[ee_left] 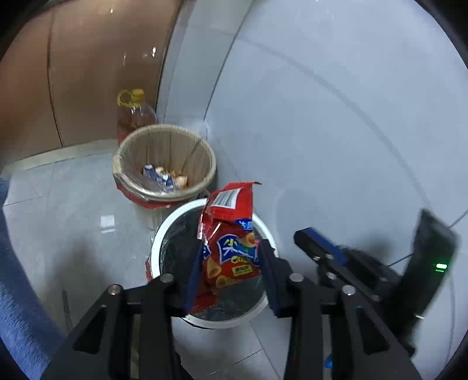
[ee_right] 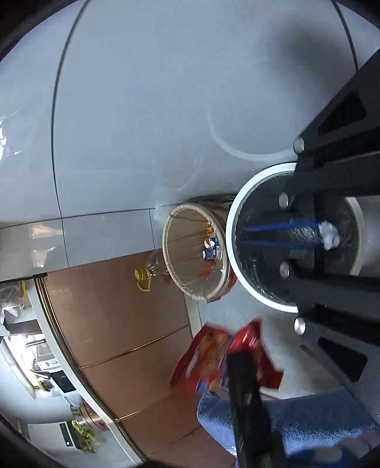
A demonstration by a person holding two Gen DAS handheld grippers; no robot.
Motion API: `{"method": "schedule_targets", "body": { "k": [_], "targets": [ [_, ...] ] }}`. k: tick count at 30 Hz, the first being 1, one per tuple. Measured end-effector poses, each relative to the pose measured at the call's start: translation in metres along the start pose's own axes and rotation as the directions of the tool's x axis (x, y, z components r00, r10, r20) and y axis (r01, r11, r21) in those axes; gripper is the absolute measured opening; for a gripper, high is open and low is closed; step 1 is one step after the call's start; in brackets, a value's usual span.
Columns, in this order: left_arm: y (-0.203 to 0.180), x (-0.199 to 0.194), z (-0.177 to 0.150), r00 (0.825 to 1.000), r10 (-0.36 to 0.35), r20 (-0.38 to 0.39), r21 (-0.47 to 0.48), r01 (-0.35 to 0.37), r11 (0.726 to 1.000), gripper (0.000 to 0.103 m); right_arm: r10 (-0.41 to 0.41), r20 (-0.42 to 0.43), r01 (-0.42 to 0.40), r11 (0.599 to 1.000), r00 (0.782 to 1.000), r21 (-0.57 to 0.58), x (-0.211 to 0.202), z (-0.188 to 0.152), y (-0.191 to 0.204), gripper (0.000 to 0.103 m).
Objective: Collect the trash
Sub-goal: 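Carry both items to the white bin and open both grippers over it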
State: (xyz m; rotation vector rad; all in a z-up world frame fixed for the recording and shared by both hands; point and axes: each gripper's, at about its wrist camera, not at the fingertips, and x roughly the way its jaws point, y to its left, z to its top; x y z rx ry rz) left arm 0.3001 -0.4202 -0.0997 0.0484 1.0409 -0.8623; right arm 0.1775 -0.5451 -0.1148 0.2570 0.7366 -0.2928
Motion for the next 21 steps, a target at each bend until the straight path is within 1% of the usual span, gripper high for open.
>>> {"method": "schedule_targets", "body": {
  "k": [1,2,3,7,11,14,15,17,21],
  "targets": [
    [0.002,0.008,0.002,1.0,-0.009,-0.017,-0.003,0.009,1.0,0.043,-0.001,0.003,0.001,1.0,1.0,0.002,0.001,0.0,-0.001,0.019],
    [0.004,0.015,0.0,0.999,-0.018,-0.034,-0.011,0.017,1.0,0.044,-0.002,0.005,0.002,1.0,1.0,0.003,0.003,0.003,-0.001,0.02],
    [0.005,0.023,0.001,0.998,-0.023,-0.052,-0.021,0.022,1.0,0.048,-0.008,0.009,0.008,1.0,1.0,0.002,0.0,0.002,-0.002,0.02],
    [0.009,0.033,-0.004,0.997,-0.026,-0.072,-0.036,0.024,0.999,0.054,-0.02,0.024,0.02,1.0,1.0,0.01,-0.002,0.002,-0.009,0.026],
    [0.012,0.032,-0.002,0.998,-0.017,-0.068,-0.041,0.014,0.999,0.056,-0.027,0.027,0.027,0.999,0.999,0.02,-0.003,0.004,-0.01,0.029],
    [0.013,0.019,-0.003,0.999,-0.008,-0.042,-0.046,0.006,0.999,0.056,-0.026,0.037,0.026,0.999,0.999,0.021,-0.007,0.006,-0.009,0.03],
    [0.012,0.009,-0.004,1.0,-0.001,-0.024,-0.046,0.0,0.999,0.056,-0.025,0.04,0.024,0.999,0.999,0.022,-0.01,0.006,-0.008,0.031],
    [0.011,-0.009,-0.005,1.0,0.019,0.01,-0.042,-0.018,0.999,0.056,-0.018,0.049,0.017,1.0,0.999,0.024,-0.018,0.007,-0.005,0.037],
    [0.008,-0.055,-0.012,0.994,0.064,0.086,-0.051,-0.059,0.997,0.056,0.008,0.076,-0.009,1.0,0.997,0.012,-0.04,0.011,0.007,0.041]
  ]
}}
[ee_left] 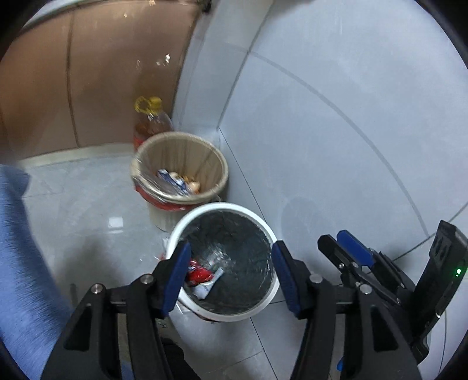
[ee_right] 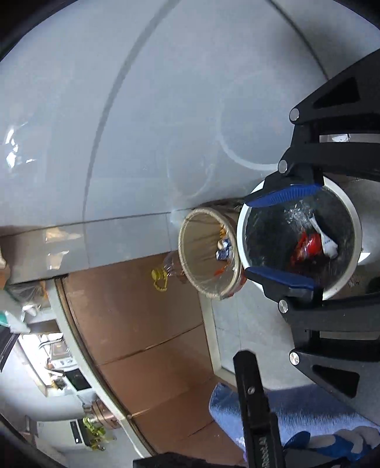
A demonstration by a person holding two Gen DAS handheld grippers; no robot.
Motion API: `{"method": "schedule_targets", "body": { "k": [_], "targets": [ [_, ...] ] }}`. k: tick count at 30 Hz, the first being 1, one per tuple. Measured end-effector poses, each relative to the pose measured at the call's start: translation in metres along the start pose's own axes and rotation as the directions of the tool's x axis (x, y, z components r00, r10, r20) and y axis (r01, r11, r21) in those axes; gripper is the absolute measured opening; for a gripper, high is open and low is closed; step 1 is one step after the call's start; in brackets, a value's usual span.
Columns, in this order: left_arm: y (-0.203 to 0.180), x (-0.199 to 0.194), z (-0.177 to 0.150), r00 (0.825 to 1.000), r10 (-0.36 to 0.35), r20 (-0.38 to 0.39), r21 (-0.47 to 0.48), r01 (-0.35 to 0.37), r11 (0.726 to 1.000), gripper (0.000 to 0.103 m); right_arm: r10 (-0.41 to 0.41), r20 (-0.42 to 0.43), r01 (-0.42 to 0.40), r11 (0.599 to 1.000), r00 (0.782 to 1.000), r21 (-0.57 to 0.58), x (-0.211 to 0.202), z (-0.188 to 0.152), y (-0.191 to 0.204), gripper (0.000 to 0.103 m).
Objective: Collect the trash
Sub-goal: 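Carry both items to the white bin and open both grippers over it, then move both grippers back over the table toward the remaining trash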
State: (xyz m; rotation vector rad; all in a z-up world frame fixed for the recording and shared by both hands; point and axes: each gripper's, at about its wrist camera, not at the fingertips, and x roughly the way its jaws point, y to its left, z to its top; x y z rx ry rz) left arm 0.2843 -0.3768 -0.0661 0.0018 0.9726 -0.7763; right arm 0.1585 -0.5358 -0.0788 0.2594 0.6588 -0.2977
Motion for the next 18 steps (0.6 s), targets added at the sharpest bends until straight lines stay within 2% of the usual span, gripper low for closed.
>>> {"method": "schedule_targets", "body": {
  "k": [4,7,12,18],
  "targets": [
    [-0.004,-0.052,-0.008,0.994,0.063,0.09,0.003,-0.063,0.998,0.056,0.036,0.041,-0.035,0.999,0.999,-0.01,-0.031,0.008,0.014,0.047],
    [-0.004,-0.094,-0.02,0.981,0.109,0.16,-0.008,-0.109,0.994,0.056,0.075,0.067,-0.074,0.997,0.995,-0.025,-0.057,0.014,0.027,0.049],
    [0.011,-0.164,-0.05,0.947,0.195,0.257,-0.041,-0.19,0.981,0.056,0.157,0.111,-0.15,0.986,0.981,-0.073,-0.102,0.021,0.058,0.054],
    [0.034,-0.237,-0.092,0.909,0.256,0.329,-0.085,-0.242,0.967,0.06,0.264,0.134,-0.244,0.958,0.955,-0.15,-0.145,0.023,0.098,0.056]
  ]
}}
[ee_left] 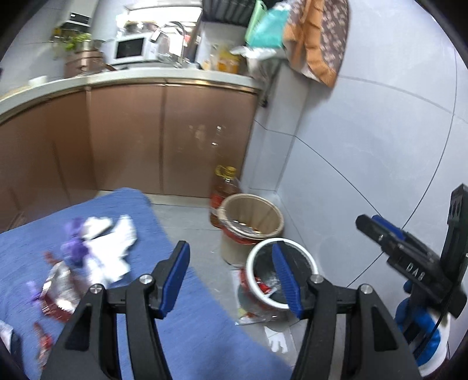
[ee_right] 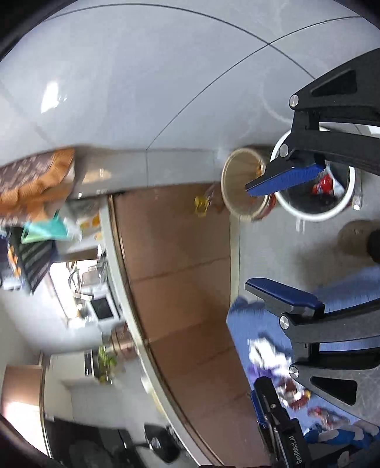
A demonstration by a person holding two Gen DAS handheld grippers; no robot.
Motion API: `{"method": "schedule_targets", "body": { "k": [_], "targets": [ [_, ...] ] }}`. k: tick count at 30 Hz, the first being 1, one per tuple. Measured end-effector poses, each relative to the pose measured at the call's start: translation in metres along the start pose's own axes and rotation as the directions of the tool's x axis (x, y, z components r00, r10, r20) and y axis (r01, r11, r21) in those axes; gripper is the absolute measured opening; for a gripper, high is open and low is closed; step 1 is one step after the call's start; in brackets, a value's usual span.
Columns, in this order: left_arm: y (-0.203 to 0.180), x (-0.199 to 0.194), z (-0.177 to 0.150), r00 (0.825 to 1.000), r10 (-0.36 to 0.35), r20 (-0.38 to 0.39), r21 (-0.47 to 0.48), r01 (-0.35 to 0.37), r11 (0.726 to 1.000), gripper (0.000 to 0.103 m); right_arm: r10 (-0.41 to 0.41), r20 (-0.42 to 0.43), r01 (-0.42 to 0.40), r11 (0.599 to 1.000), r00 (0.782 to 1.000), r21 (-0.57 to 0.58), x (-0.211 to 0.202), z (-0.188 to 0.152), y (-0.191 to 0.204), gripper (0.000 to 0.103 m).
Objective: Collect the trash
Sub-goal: 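Move both grippers back over the table toward the remaining trash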
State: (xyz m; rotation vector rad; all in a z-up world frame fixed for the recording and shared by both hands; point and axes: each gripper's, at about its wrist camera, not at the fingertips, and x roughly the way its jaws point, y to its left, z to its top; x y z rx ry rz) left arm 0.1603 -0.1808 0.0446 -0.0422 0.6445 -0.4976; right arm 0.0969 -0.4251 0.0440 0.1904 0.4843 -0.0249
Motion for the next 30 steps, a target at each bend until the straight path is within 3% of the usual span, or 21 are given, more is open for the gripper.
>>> {"method": "schedule_targets", "body": {
  "k": [11,19,24,30],
  "targets": [
    [0.073,-0.118,-0.046,0.986,0.148,0.08,-0.073,-0.143,0.987,0.061,0.178,0.013,-0.176,0.979,0.984,-0.105,-0.044,0.003,0.08,0.057],
    [0.133,-0.197,-0.087,0.952,0.283,0.121,-0.163,-0.262,0.951,0.061,0.291,0.005,-0.287,0.944,0.957,-0.166,-0.074,0.0,0.126,0.058],
    [0.173,-0.225,-0.107,0.926,0.362,0.112,-0.222,-0.332,0.917,0.061,0.359,-0.037,-0.359,0.912,0.933,-0.196,-0.071,-0.005,0.151,0.059],
    [0.219,-0.227,-0.13,0.899,0.435,0.048,-0.271,-0.408,0.872,0.065,0.406,-0.112,-0.421,0.887,0.907,-0.188,-0.041,-0.018,0.169,0.059]
  ]
}}
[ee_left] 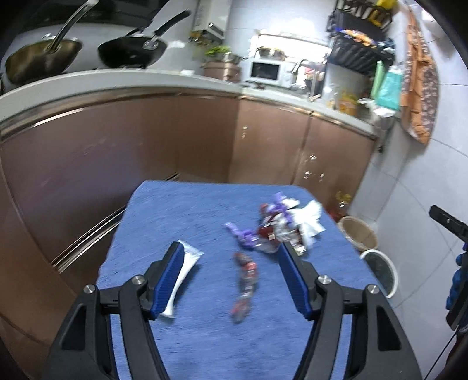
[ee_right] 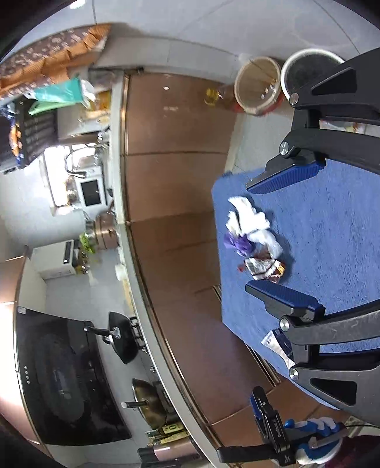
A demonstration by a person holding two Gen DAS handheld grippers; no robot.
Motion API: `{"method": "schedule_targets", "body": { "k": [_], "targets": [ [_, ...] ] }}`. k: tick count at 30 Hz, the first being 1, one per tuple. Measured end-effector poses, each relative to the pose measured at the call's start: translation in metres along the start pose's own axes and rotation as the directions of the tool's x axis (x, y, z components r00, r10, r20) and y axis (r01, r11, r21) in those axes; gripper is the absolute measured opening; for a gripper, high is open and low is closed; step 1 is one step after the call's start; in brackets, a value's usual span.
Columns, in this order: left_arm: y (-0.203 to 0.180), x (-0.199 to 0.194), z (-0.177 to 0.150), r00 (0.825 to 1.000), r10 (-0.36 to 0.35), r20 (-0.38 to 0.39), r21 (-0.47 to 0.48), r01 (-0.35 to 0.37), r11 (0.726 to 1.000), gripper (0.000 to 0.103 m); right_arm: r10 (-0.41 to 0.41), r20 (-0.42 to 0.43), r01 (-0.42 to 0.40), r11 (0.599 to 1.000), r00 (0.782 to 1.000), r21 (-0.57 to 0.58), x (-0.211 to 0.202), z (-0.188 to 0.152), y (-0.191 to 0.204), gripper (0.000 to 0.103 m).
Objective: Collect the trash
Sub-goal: 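Move both grippers back over the table toward the remaining trash, then grasp the white squeeze pouch with the left gripper while the right gripper grasps the white tissue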
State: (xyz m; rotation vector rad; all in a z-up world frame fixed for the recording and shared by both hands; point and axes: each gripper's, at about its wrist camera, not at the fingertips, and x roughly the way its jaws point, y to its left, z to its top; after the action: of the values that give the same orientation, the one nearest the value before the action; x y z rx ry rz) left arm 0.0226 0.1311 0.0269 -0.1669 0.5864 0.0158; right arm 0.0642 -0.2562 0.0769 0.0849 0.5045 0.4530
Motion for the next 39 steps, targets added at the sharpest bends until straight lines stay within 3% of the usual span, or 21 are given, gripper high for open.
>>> {"method": "schedule_targets", "body": {
  "k": [10,20,30,39],
  "targets": [
    [0.04,0.066,-0.031,0.982,0.098,-0.163,0.081,-0.085,0.993,0.065,0.036,-0.132,-0.031,0.999,0.991,0.041,0.08,-0.017,-0.014,0.059],
    [0.051,0.126,-0.042,0.952,0.136,-0.275,0.173,-0.09,0.981,0.065,0.072,-0.262,-0.051,0.995,0.962,0.088,0.183,-0.028,-0.038,0.058],
    [0.065,0.163,-0.041,0.933,0.151,-0.327,0.154,-0.105,0.983,0.065,0.113,-0.343,-0.048,0.98,0.932,0.191,0.275,-0.036,-0.066,0.058],
    [0.075,0.181,-0.042,0.932,0.116,-0.342,0.091,-0.091,0.992,0.064,0.156,-0.359,-0.061,0.963,0.92,0.261,0.316,-0.034,-0.082,0.058]
  ]
}}
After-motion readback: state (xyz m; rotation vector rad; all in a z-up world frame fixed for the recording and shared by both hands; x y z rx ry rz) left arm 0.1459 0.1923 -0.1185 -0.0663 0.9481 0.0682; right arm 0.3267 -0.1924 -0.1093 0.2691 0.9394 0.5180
